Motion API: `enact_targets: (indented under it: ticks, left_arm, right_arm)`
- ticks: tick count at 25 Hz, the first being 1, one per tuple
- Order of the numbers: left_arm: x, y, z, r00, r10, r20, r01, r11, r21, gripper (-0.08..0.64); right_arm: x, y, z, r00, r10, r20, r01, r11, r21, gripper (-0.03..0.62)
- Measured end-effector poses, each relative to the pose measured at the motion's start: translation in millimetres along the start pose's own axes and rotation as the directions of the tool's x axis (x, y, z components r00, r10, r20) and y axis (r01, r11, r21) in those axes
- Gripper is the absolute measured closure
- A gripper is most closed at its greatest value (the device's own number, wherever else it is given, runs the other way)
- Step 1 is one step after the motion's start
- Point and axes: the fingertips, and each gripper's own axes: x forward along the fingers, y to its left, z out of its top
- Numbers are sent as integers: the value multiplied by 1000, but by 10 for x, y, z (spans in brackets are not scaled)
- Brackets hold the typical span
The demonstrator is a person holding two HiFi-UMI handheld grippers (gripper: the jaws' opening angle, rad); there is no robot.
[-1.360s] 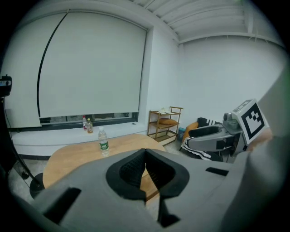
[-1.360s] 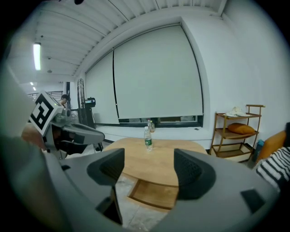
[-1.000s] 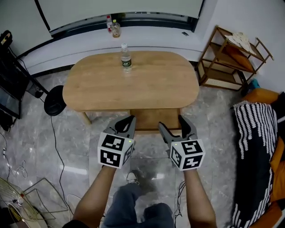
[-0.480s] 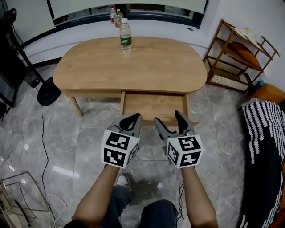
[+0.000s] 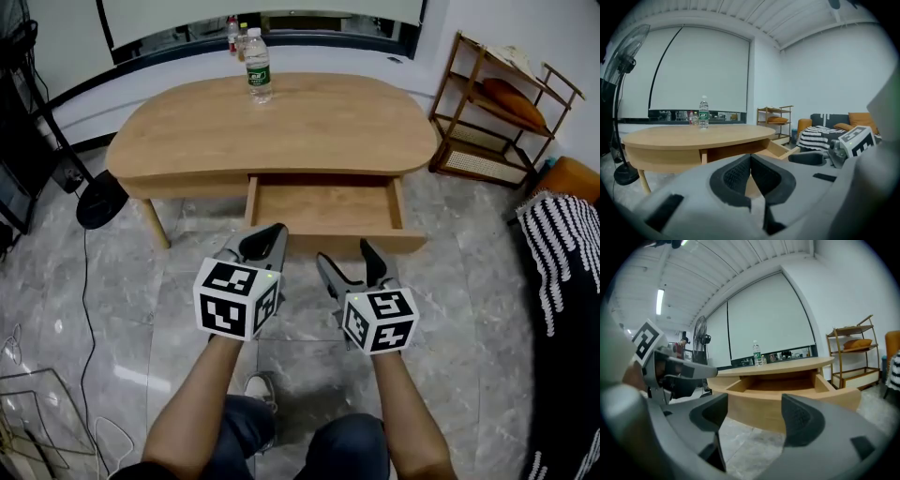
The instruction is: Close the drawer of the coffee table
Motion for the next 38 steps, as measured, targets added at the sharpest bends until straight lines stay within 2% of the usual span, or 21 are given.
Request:
enact_targets:
  ticks: [3,8,13,16,20,25,30,32,35,38]
  left_arm:
    - [-28,22,35,1000,5,22,-5,1000,8,557]
    - [-8,-12,29,999,-6,35,6,1000,14,557]
    - [53,-32,-62,1000,-14,13,13,999,40,557]
    - [60,17,-57,1000,-2,22,2,1000,24,557]
    - [35,133,-83,999,24,25,-24,1000,11,557]
    - [-13,209,-91,999,36,23,-36,999,-7,557]
    - [-82,278,-72,998,45,32,-45,999,-13,557]
    - [-99,281,-65,998,47,35,-47,999,-11,557]
    - [-90,267,-51,998,46,37,-45,999,-5,557]
    - [-63,208,-25,999,29,43,-29,1000,-2,557]
  right_arm:
    - [32,35,-171,1000,5,6,-5,999,44,245]
    - [137,2,-449,1000,7,25,-11,984,179,235]
    - [253,-82,-627,996,-3,86,-27,938,346,224]
    - [321,-169,-701,991,-14,137,-52,882,469,211]
    - [428,-246,-780,974,-20,225,-124,785,607,186]
    - [559,-294,-826,952,-16,305,-218,662,717,152]
    - [619,-428,-843,931,-70,359,-270,530,804,141]
    - [621,-431,-823,924,-71,375,-289,513,809,146]
    - [615,-414,-778,918,-63,390,-307,511,803,163]
    - [578,-412,-766,935,-74,347,-268,495,827,169]
